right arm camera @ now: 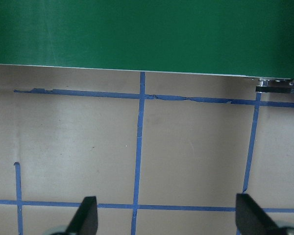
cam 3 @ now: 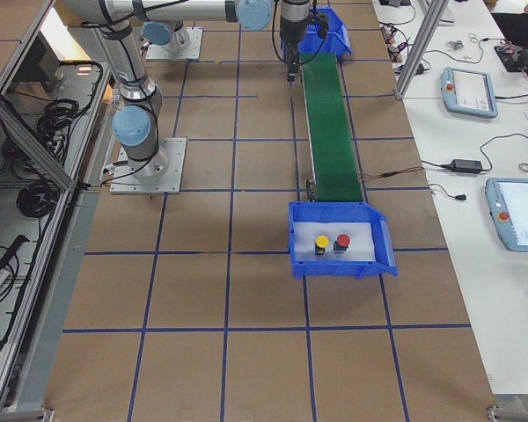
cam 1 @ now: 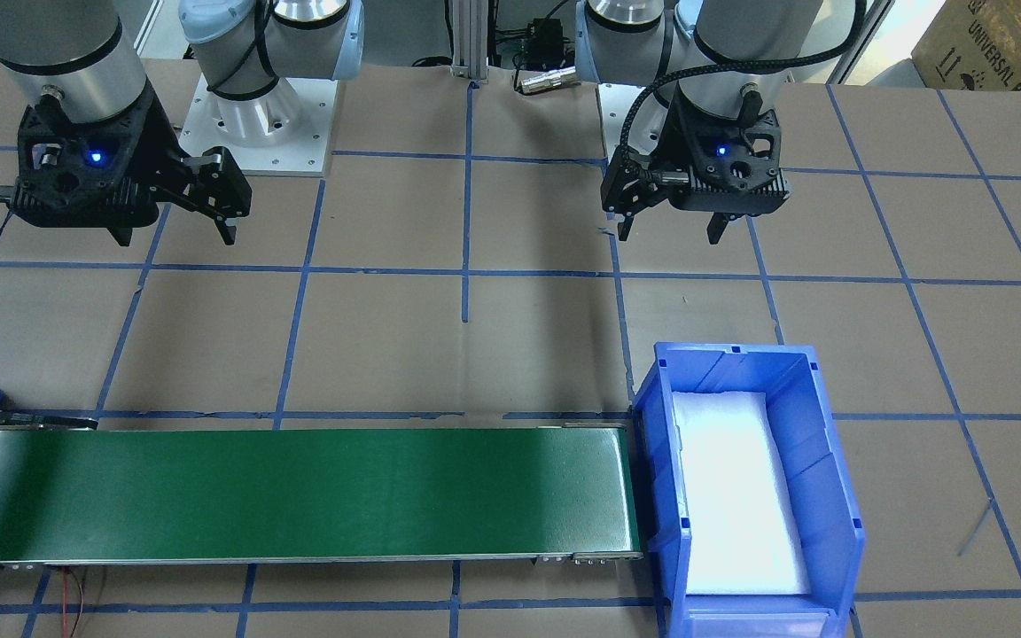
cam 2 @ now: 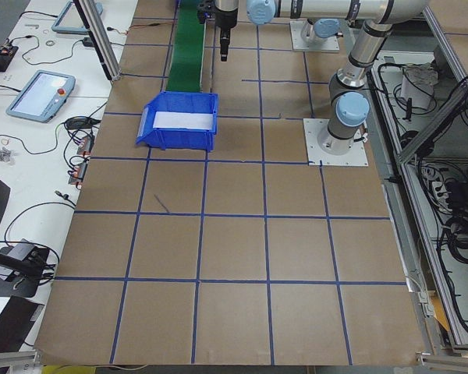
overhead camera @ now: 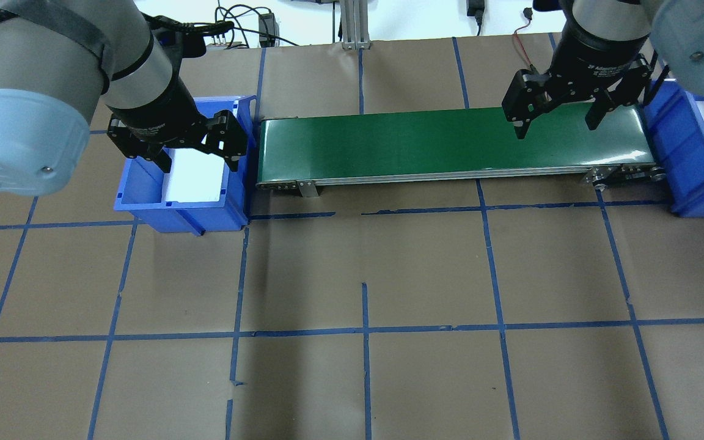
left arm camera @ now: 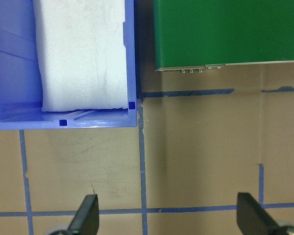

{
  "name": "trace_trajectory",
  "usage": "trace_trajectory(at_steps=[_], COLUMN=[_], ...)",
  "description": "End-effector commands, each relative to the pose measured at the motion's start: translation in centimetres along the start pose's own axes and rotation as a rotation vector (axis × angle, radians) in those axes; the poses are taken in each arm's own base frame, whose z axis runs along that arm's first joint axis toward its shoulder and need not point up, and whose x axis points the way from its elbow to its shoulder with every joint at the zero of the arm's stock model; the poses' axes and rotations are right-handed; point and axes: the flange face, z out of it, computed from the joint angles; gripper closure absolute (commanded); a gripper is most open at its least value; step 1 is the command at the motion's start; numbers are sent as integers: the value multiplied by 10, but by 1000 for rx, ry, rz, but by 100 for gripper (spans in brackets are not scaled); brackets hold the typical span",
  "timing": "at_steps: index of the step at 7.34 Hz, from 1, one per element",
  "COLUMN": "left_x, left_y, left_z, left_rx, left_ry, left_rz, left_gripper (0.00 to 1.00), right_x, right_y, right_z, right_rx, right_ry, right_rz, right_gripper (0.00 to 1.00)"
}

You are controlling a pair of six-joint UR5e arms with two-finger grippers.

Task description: Transport two buttons from left to right

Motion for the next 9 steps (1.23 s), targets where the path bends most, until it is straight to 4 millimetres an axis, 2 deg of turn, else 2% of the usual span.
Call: trace_trajectory(at_steps=[1,2,9], left_x=[3,4,4], left_y=[0,1,2], left_z=[-5,-5,-4], left_rx=[9,7,0], left_ry=[3,0,-4], left_rz=[-4,-1,6], left_gripper=[0,0,0], right_x=[-1,-2,-6], right_y=[-1,0,-1], right_z=[-4,-2,0], right_rx=[12,12,4], right_ry=[-4,-9,-46], right_rz=[80,157,154], right_gripper=[0,0,0])
